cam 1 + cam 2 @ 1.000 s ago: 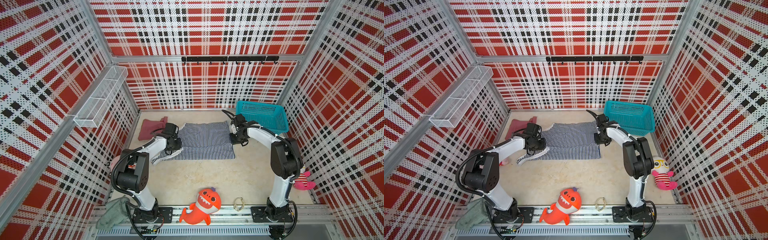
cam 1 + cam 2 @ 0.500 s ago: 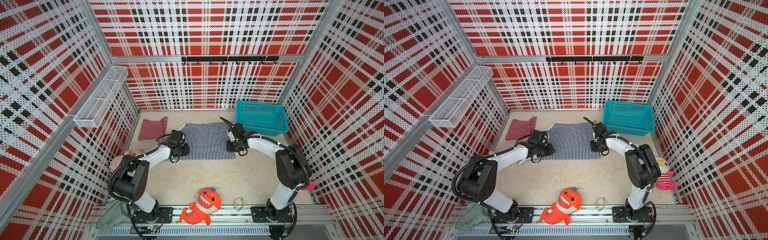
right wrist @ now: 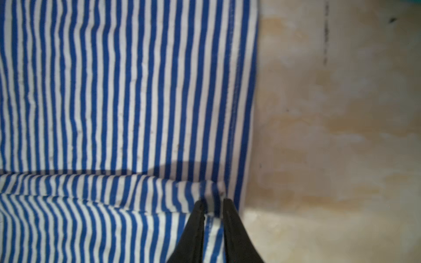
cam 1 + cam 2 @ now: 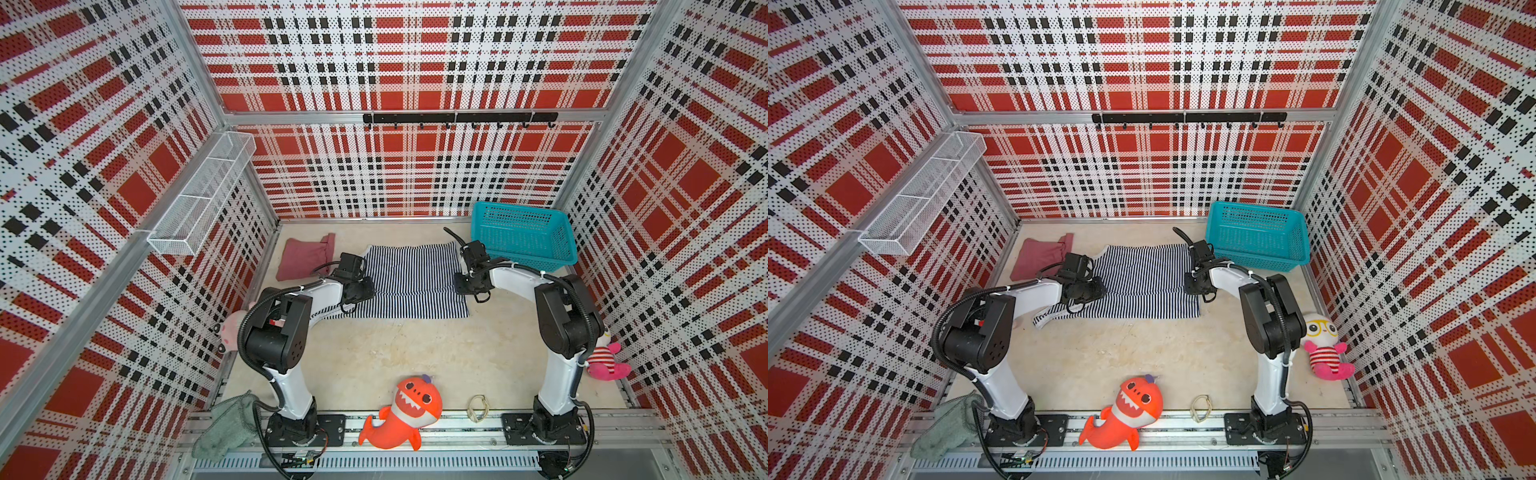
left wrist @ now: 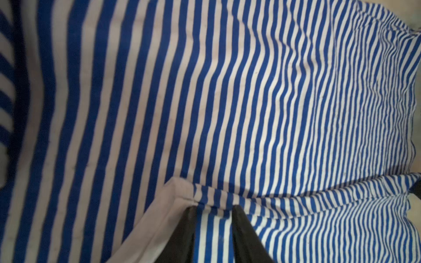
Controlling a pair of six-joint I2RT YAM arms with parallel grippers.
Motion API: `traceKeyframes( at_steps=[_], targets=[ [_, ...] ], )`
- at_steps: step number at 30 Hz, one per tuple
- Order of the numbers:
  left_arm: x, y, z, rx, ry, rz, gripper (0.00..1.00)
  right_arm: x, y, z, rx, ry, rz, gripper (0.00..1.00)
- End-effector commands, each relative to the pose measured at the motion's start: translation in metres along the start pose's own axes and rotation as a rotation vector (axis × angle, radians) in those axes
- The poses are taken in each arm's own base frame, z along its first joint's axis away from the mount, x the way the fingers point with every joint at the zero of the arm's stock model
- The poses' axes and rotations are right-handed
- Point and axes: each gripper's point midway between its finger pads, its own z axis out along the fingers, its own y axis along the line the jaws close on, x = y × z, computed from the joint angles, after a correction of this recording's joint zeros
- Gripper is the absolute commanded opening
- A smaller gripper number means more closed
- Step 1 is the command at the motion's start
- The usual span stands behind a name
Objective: Fold and stack tank tops
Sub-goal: Fold the tank top at the center of the table, then move the tank top to the center of the table.
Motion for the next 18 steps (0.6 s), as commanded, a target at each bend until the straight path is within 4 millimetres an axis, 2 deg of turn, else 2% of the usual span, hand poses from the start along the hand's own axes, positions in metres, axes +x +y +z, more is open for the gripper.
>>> traceKeyframes(
  at_steps=[1,3,6,9,12,14,18],
  targets=[
    [-0.019,-0.004,-0.012,-0.002,-0.057,0.028,0.32,-0.015,-0.005,-0.017,0.039,-0.068,-0.014,0.21],
    [-0.019,-0.007,-0.019,0.005,-0.064,0.027,0.32,-0.013,0.003,-0.031,0.0,-0.089,-0.006,0.22],
    [-0.005,-0.023,-0.022,0.039,-0.051,0.039,0.32,0.0,0.026,-0.046,-0.064,-0.108,-0.005,0.22],
    [0.011,-0.031,-0.014,0.079,-0.029,0.023,0.32,0.016,0.049,-0.045,-0.12,-0.084,-0.008,0.22],
    [0.024,-0.03,-0.001,0.093,0.0,0.002,0.32,0.03,0.066,-0.036,-0.159,-0.054,-0.003,0.21],
    [0.029,-0.025,0.004,0.08,0.008,0.0,0.31,0.039,0.066,-0.027,-0.138,-0.027,0.013,0.2],
    [0.042,-0.002,0.011,0.042,0.036,-0.032,0.3,0.059,0.044,-0.012,-0.048,0.011,0.043,0.16]
  ],
)
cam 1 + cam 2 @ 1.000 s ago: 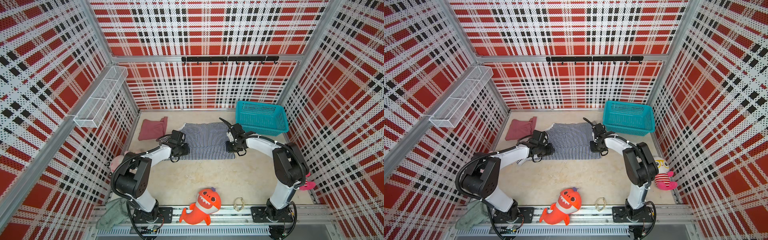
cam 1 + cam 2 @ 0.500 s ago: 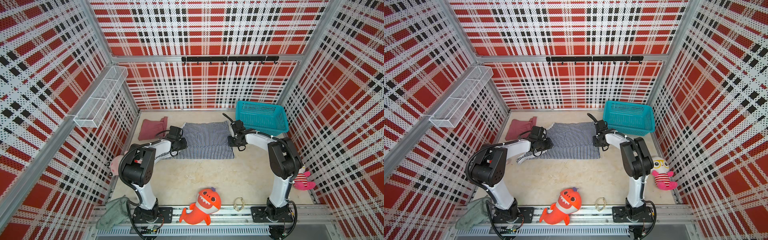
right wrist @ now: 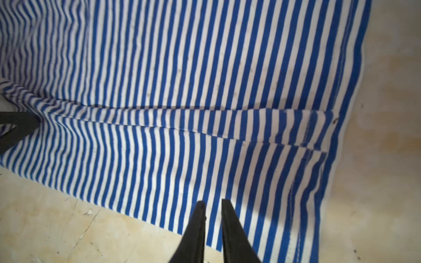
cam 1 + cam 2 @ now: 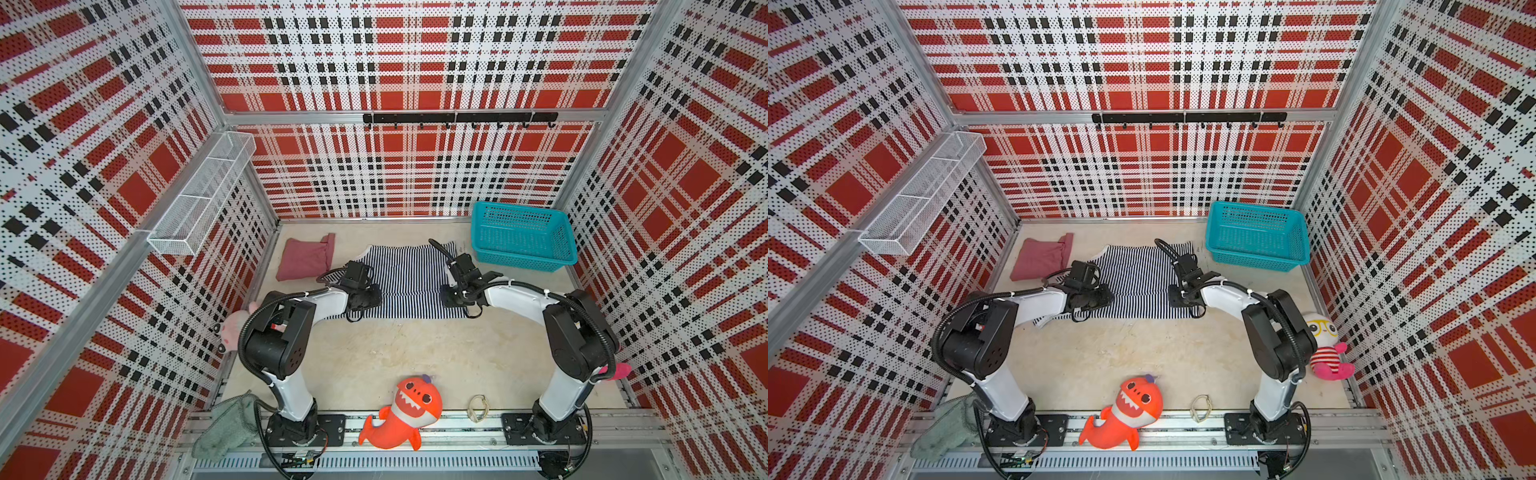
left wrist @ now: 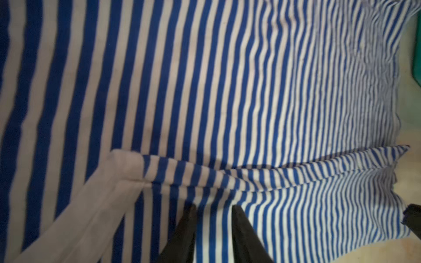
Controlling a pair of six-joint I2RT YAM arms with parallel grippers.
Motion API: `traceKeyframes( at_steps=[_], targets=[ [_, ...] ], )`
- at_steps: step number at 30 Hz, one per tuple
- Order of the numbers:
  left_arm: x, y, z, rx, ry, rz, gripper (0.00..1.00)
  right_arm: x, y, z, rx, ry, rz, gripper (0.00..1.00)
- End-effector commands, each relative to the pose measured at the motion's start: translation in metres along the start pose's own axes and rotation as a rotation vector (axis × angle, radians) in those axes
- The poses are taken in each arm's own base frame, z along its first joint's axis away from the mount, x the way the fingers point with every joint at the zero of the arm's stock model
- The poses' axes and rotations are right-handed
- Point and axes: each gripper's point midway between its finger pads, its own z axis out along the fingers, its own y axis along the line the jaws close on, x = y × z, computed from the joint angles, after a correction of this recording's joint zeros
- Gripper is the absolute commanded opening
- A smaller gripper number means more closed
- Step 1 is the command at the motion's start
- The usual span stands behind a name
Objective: Fold and stack tank tops
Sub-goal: Move the tank top to the center of the table.
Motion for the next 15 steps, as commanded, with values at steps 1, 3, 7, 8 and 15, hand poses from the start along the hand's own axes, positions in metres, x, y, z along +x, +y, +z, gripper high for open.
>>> traceKeyframes(
  at_steps=[1,3,7,8,15],
  targets=[
    [0.011,0.021,0.006,-0.03,0.019,-0.037,0.3,0.017,-0.026,0.013,0.089,0.031,0.059,0.16],
    [0.019,0.029,0.005,-0.058,0.031,-0.034,0.3,0.03,-0.042,0.017,0.13,0.055,0.07,0.15],
    [0.04,0.041,0.003,-0.078,0.071,-0.046,0.3,0.055,-0.062,0.018,0.17,0.093,0.124,0.13],
    [0.046,0.044,0.002,-0.08,0.084,-0.052,0.3,0.061,-0.066,0.017,0.184,0.102,0.127,0.13],
    [0.097,0.063,-0.019,-0.155,0.164,-0.058,0.31,0.112,-0.09,-0.006,0.252,0.188,0.162,0.13]
  ],
)
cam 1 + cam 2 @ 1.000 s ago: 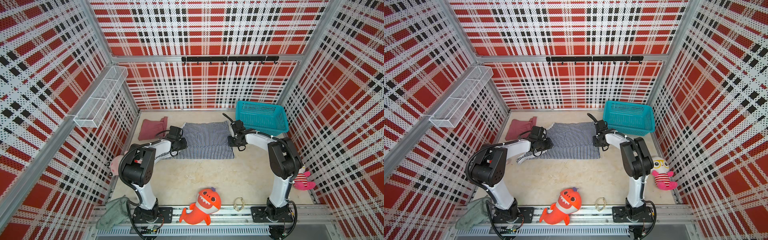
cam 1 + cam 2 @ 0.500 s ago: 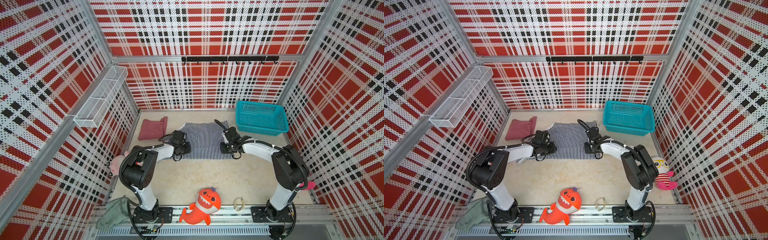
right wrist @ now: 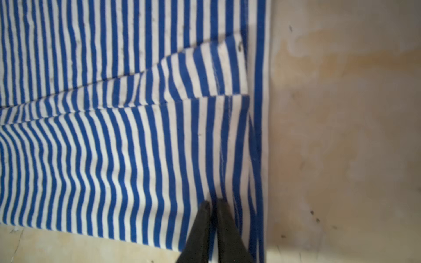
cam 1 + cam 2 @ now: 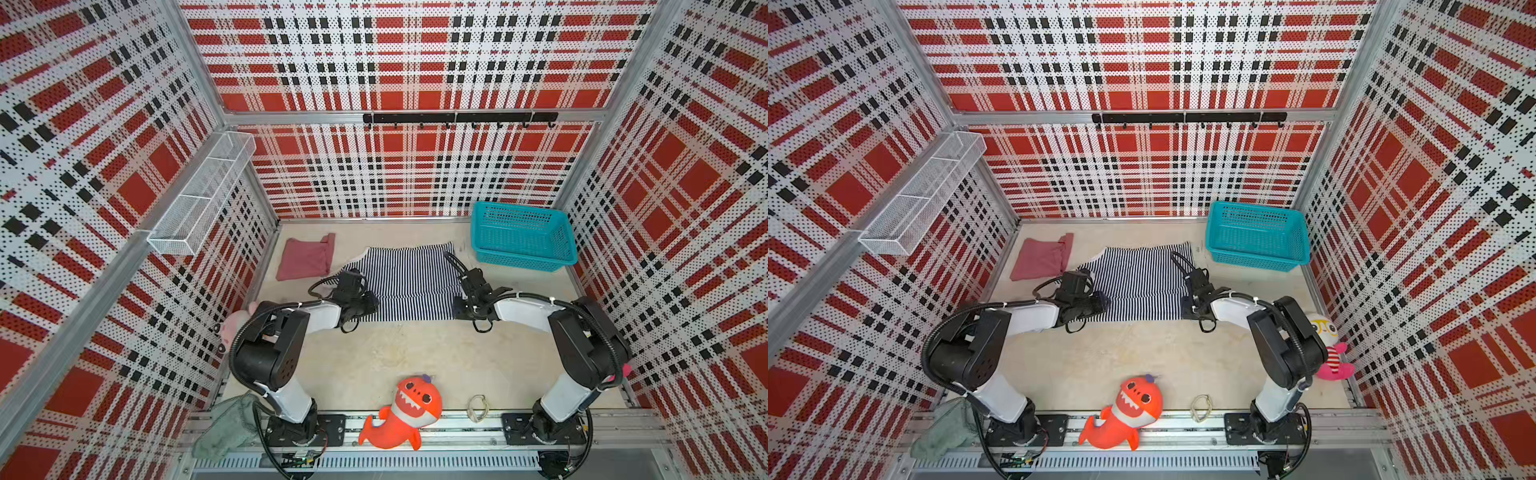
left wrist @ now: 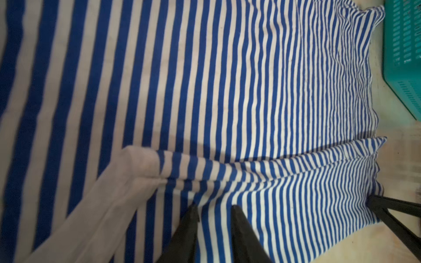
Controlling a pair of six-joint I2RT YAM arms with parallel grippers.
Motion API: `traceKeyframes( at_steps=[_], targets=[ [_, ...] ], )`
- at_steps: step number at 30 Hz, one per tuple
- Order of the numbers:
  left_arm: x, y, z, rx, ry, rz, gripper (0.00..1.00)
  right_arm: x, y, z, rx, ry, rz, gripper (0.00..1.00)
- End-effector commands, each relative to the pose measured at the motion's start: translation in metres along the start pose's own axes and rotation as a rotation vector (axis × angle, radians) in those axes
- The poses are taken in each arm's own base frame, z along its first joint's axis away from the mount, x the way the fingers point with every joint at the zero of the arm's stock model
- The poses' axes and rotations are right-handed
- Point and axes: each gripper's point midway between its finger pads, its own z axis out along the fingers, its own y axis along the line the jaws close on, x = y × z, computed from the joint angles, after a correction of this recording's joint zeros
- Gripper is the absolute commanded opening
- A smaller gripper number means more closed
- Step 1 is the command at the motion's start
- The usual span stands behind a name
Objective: Fold and stack tank tops
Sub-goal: Move the tank top to the center of the table.
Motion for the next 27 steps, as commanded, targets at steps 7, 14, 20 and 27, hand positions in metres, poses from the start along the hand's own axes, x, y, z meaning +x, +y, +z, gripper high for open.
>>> traceKeyframes(
  at_steps=[7,14,20,27],
  targets=[
    [0.101,0.057,-0.039,-0.192,0.207,-0.114,0.31,0.109,-0.06,-0.038,0.125,0.244,0.128,0.13],
    [0.03,0.019,-0.069,-0.155,0.079,-0.057,0.32,0.042,-0.035,-0.088,0.067,0.068,0.044,0.2],
    [-0.09,-0.025,-0.072,-0.111,-0.098,0.113,0.37,-0.053,0.012,-0.098,-0.021,-0.105,-0.126,0.27],
    [-0.192,-0.019,-0.011,-0.112,-0.198,0.151,0.4,-0.138,0.051,-0.074,-0.027,-0.253,-0.267,0.39]
  ],
)
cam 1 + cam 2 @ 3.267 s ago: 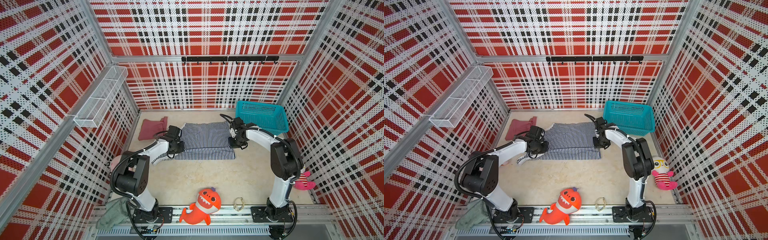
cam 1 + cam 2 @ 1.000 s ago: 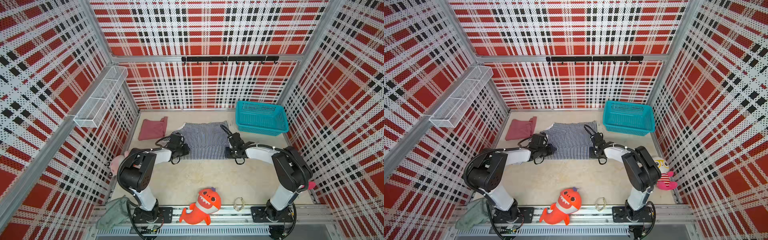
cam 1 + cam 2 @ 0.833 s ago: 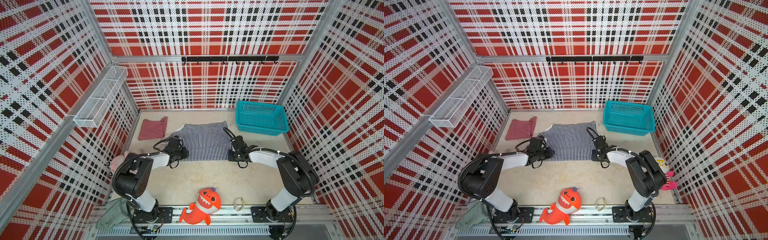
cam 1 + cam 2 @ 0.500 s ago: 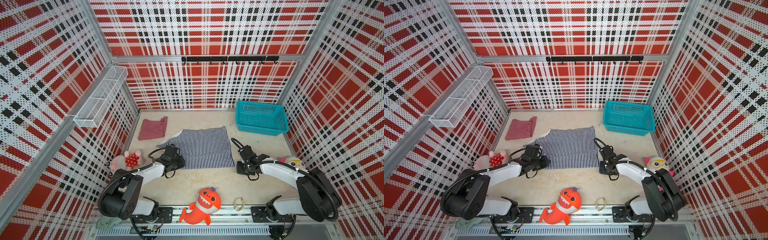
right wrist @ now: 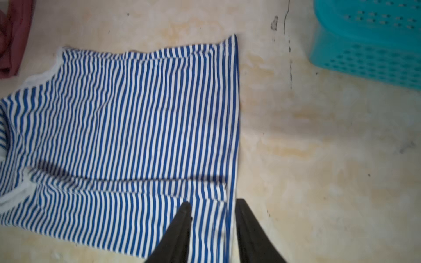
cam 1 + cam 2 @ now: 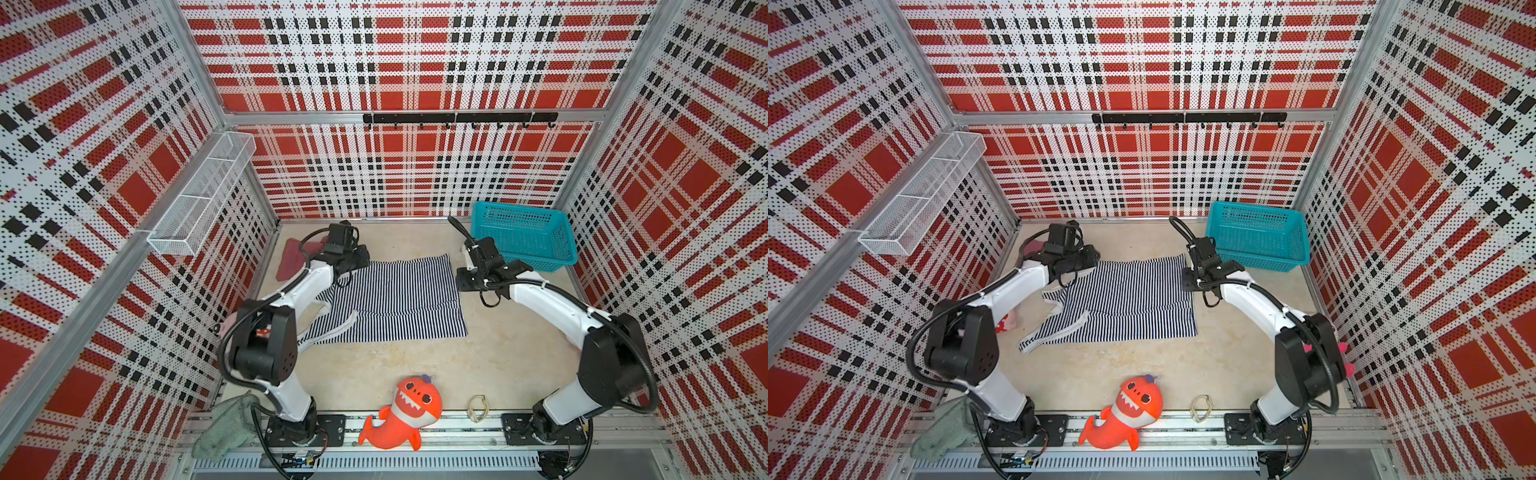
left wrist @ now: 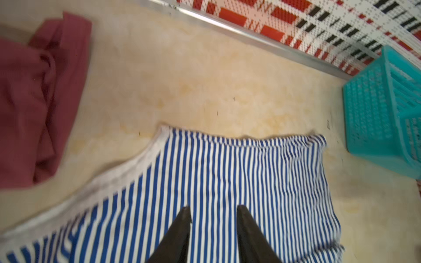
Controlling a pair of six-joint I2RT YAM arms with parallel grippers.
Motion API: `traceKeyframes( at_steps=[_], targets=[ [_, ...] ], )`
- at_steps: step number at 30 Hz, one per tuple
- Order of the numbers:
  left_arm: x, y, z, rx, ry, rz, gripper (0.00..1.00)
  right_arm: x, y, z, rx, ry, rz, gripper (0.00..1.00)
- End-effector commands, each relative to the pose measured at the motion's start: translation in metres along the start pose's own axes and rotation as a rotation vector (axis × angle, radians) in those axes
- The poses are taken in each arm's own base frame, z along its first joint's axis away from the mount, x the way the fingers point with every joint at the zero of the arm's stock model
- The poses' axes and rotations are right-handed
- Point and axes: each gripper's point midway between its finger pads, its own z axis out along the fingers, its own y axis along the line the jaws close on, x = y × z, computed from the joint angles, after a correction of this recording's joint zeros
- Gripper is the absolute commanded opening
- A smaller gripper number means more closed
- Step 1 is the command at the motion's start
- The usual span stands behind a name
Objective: Fold and stack tank tops
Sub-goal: Move the tank top to the center of the table.
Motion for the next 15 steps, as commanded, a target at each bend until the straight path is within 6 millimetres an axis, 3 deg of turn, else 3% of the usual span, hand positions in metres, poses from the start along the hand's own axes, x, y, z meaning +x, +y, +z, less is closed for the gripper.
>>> traceKeyframes(
  at_steps=[1,3,8,15],
  targets=[
    [-0.01,0.017,0.042,-0.031,0.014,0.062,0.4,-0.036,0.003,0.019,0.024,-0.073,-0.107,0.39],
    [-0.015,0.02,0.062,-0.041,0.021,0.083,0.41,-0.051,0.003,0.03,0.032,-0.09,-0.118,0.39],
    [-0.007,0.029,0.096,-0.071,0.052,0.128,0.45,-0.083,-0.009,0.057,-0.002,-0.122,-0.074,0.39],
    [0.014,0.041,0.116,-0.102,0.098,0.146,0.48,-0.097,-0.021,0.094,-0.03,-0.095,-0.058,0.4]
  ],
)
